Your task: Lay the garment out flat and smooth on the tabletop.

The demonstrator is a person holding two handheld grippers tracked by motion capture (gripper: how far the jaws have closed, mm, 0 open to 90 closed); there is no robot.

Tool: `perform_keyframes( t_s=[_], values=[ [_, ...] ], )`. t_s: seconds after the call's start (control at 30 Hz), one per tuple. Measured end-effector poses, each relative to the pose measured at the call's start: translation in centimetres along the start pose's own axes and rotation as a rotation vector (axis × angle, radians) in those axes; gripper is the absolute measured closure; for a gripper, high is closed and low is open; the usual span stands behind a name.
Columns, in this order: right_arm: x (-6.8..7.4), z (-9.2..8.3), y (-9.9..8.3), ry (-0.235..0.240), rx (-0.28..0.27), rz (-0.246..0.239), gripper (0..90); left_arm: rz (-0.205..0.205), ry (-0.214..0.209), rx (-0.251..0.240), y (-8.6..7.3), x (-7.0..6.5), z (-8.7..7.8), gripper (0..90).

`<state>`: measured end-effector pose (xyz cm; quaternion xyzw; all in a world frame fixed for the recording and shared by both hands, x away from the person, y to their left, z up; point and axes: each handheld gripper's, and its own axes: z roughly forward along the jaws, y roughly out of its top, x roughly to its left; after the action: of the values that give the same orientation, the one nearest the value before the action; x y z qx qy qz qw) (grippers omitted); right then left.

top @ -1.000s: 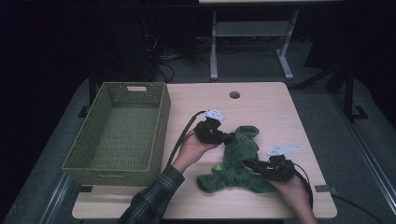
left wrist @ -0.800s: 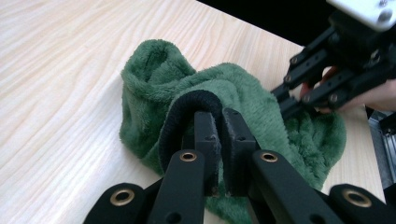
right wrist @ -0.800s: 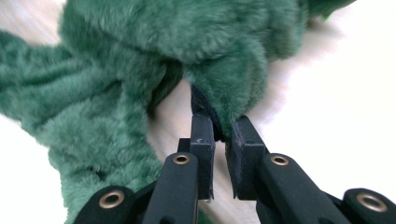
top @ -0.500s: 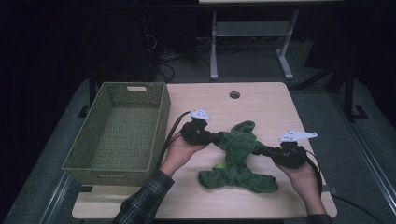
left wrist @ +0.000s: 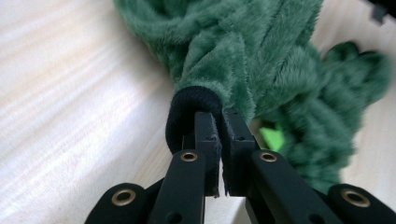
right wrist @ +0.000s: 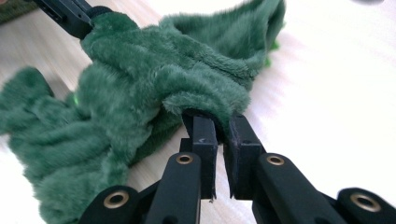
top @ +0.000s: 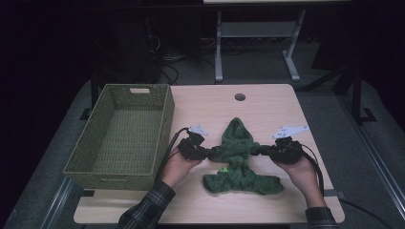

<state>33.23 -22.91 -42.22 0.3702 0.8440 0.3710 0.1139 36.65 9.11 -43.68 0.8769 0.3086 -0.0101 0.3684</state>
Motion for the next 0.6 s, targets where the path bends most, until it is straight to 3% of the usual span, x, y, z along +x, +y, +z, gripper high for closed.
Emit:
perform_keyframes(
  t_s=[0.1,0.13,0.3,0.5,0.6],
  values=[
    [-0.5,1.3,-0.8,0.012,0.044,0.021,83.4,-0.01,0.007,0.015,-0.4,0.3,0.9,86.4],
    [-0.5,1.6,-0.9,0.013,0.047,0.025,83.3,0.008,0.01,0.032,-0.4,0.5,1.0,86.4],
    [-1.0,2.8,-1.9,0.021,0.077,0.052,83.4,0.009,0.014,0.038,-0.6,0.8,1.6,86.3],
    [-1.0,3.2,-2.1,0.018,0.087,0.049,82.8,0.004,0.012,0.03,-0.8,0.7,2.4,84.8],
    [-0.9,3.1,-2.1,0.021,0.082,0.051,77.9,-0.007,-0.005,0.023,-0.6,0.5,2.3,78.0]
  ],
)
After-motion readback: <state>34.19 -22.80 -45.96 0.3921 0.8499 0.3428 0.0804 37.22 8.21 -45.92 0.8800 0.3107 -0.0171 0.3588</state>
